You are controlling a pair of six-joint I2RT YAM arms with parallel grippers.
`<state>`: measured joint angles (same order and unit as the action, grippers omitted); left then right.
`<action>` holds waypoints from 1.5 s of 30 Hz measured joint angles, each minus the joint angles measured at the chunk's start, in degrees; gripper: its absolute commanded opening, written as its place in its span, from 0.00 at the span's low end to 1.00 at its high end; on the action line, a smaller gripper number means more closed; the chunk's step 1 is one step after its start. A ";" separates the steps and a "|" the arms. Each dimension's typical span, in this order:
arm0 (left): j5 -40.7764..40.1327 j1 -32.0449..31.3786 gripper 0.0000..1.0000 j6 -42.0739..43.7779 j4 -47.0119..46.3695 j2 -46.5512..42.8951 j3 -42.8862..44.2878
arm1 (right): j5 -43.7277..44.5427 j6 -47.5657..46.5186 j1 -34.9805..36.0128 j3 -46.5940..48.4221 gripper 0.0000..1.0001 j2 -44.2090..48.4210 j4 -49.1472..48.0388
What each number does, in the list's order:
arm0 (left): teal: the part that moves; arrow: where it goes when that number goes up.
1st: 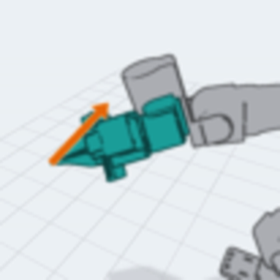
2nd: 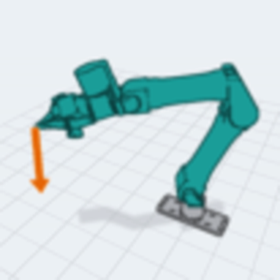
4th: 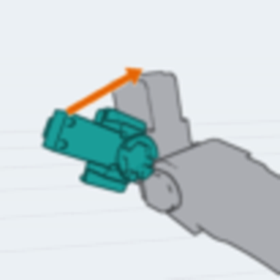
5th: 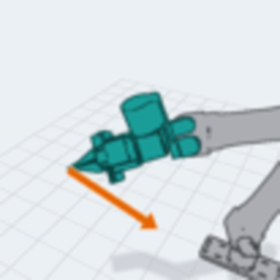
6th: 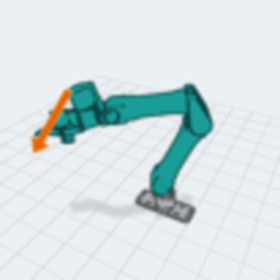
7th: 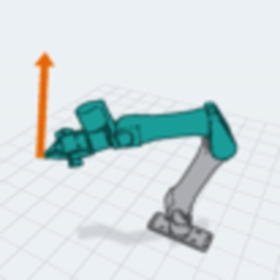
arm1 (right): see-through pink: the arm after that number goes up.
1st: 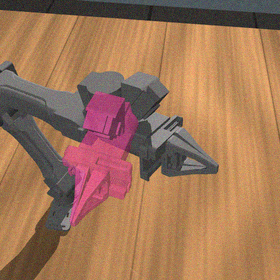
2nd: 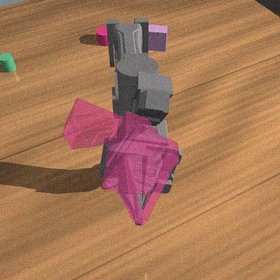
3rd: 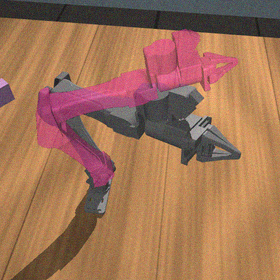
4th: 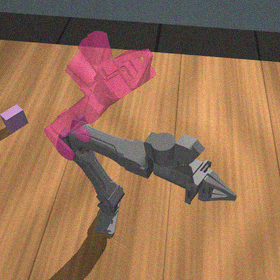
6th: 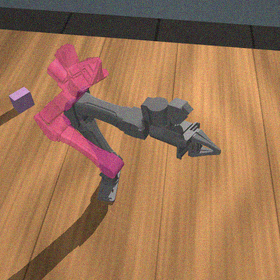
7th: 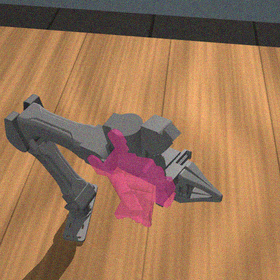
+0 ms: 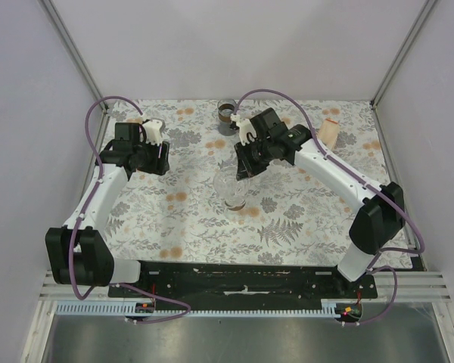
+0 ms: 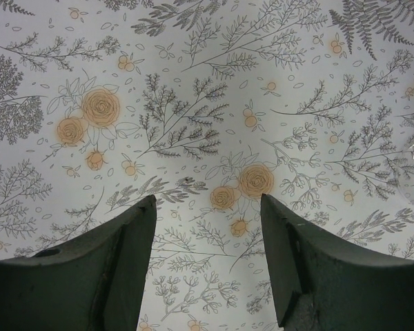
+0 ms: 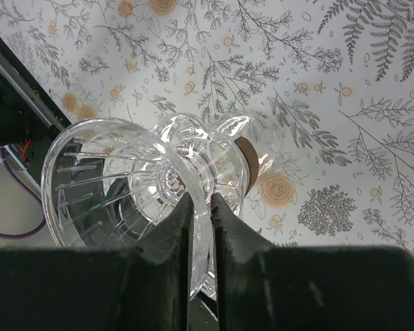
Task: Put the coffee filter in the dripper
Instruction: Place the coffee dripper on the coffee server, then pick up the coffee filter from the coffee filter holder.
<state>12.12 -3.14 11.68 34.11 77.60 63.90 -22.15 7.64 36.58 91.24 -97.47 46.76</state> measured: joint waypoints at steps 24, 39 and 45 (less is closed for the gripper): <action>0.04 0.00 0.68 0.02 0.02 0.00 -0.35 | 11.69 -1.60 -16.09 -6.40 0.53 19.08 -10.14; 0.07 0.00 0.68 0.02 0.02 0.00 -0.55 | 28.68 8.48 -35.01 -30.97 0.39 12.87 -28.39; 0.07 0.00 0.68 0.02 0.02 0.02 -0.55 | 28.48 9.55 -35.71 -31.12 0.34 8.41 -32.11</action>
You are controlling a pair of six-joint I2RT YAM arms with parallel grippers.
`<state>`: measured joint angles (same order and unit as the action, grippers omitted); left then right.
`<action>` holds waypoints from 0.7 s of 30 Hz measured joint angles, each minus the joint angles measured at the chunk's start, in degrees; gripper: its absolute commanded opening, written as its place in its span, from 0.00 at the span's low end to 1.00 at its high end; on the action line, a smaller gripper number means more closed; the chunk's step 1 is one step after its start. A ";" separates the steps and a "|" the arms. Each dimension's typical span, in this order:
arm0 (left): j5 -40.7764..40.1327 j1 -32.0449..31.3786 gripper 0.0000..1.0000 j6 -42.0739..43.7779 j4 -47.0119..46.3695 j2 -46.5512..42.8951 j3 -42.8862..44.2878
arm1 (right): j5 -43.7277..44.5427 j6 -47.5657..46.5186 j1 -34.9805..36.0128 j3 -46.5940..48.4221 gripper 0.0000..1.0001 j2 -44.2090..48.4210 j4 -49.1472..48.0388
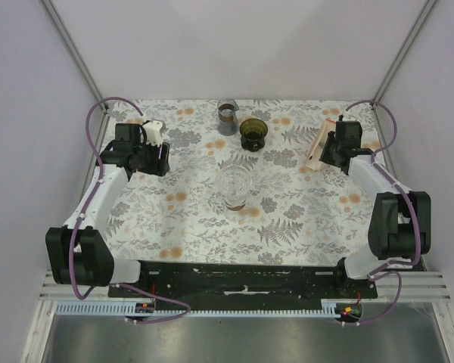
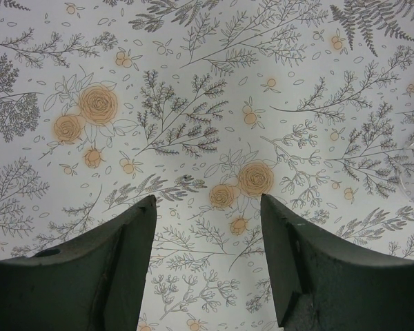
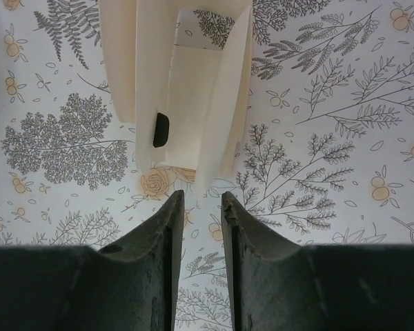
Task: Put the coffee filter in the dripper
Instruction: Pick up the coffee filter from the coffee filter holder.
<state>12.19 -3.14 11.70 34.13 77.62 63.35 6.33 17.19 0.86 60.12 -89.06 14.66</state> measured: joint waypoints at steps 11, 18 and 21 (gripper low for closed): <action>0.24 0.00 0.68 0.00 0.04 0.46 0.00 | -0.07 -0.26 -0.33 1.97 0.31 -5.07 -0.70; 0.39 0.00 0.68 0.00 0.11 0.63 0.00 | -1.11 -0.55 -0.63 5.99 0.30 -8.20 -0.50; 0.48 0.00 0.68 0.00 0.17 0.63 0.00 | -1.53 -0.70 -1.49 6.78 0.30 -9.16 -0.26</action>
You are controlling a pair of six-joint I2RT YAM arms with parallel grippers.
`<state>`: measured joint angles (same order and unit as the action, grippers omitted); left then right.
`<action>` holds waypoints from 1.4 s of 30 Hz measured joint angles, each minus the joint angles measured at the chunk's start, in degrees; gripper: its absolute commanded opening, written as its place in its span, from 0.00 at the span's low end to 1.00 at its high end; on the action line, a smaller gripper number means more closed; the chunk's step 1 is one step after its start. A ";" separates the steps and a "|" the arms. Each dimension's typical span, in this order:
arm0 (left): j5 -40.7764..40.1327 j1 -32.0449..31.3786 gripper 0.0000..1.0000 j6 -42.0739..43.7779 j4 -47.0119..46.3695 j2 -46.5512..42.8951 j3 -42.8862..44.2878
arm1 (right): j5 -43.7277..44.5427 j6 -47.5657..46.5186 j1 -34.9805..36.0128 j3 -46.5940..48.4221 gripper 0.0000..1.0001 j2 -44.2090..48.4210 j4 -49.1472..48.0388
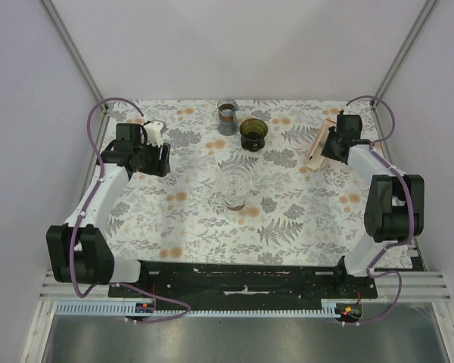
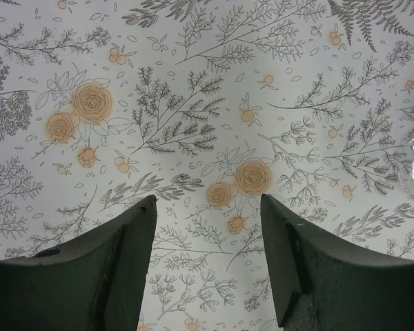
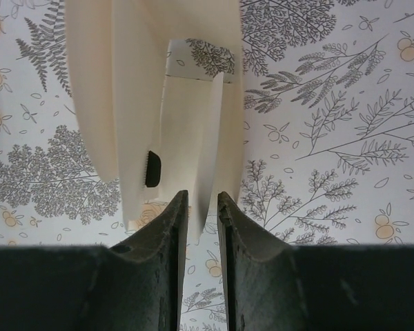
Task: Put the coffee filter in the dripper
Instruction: Pick up the coffee filter from the coffee filter holder.
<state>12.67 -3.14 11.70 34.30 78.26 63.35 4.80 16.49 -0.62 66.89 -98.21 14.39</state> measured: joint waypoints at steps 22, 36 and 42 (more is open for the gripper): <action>1.62 0.00 0.68 0.83 2.95 -0.11 2.36 | -9.44 -4.17 -1.01 1.44 0.00 13.94 7.58; 12.13 0.00 0.73 2.05 12.04 -5.05 15.21 | -15.28 -21.05 19.45 6.25 0.00 38.32 13.00; 16.96 0.00 0.81 0.98 16.63 -6.54 20.81 | -13.53 -39.52 39.78 2.03 0.00 44.94 5.84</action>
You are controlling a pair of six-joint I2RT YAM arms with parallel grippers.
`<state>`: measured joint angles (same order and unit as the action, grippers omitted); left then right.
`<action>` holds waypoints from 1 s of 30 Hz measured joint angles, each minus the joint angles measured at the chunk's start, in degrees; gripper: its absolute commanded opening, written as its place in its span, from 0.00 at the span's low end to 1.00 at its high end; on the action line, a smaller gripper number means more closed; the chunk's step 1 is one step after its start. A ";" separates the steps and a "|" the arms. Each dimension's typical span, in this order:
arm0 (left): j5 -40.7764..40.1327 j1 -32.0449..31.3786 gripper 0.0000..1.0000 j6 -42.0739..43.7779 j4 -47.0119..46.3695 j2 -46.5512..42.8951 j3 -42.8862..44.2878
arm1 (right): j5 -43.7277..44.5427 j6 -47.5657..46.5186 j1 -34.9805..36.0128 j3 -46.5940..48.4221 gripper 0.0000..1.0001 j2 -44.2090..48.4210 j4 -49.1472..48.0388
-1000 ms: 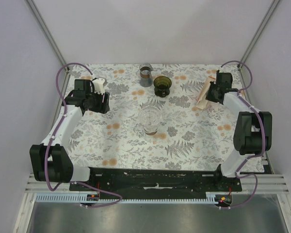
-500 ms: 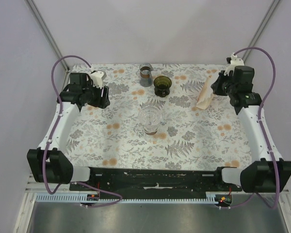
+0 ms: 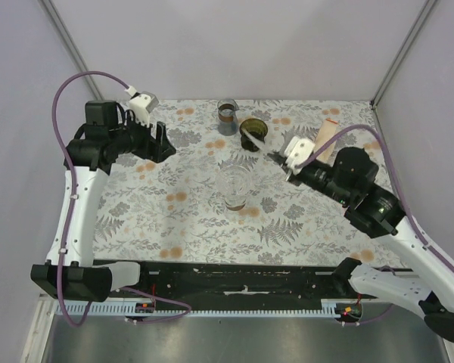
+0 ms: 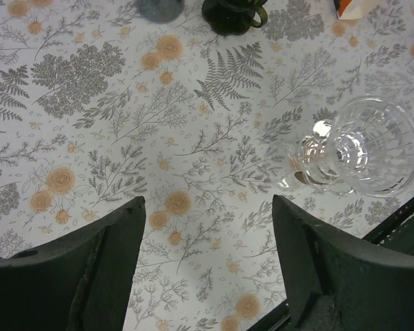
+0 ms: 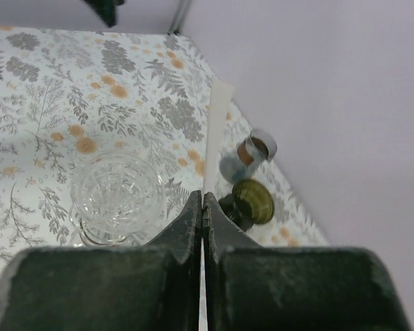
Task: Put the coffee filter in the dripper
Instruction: Pick up the coffee filter from the coffee filter holder.
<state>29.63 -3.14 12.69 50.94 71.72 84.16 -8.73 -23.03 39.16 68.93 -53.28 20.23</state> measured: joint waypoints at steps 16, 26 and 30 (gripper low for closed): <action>18.40 0.00 0.92 -15.56 2.40 0.26 5.38 | 10.73 -52.72 25.09 -17.18 0.00 -4.83 -26.23; 29.90 -0.04 0.93 -25.00 -5.92 -1.11 -5.95 | 11.43 -64.85 26.53 -17.40 0.00 -11.26 -33.77; 32.81 -0.57 0.79 -27.76 -9.31 -3.15 -7.34 | 11.17 -65.96 26.56 -17.33 0.00 -13.25 -34.42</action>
<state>62.43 -3.70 -15.07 41.63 68.58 76.82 2.44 -88.99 65.71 51.59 -66.52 -14.20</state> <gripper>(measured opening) 0.887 0.006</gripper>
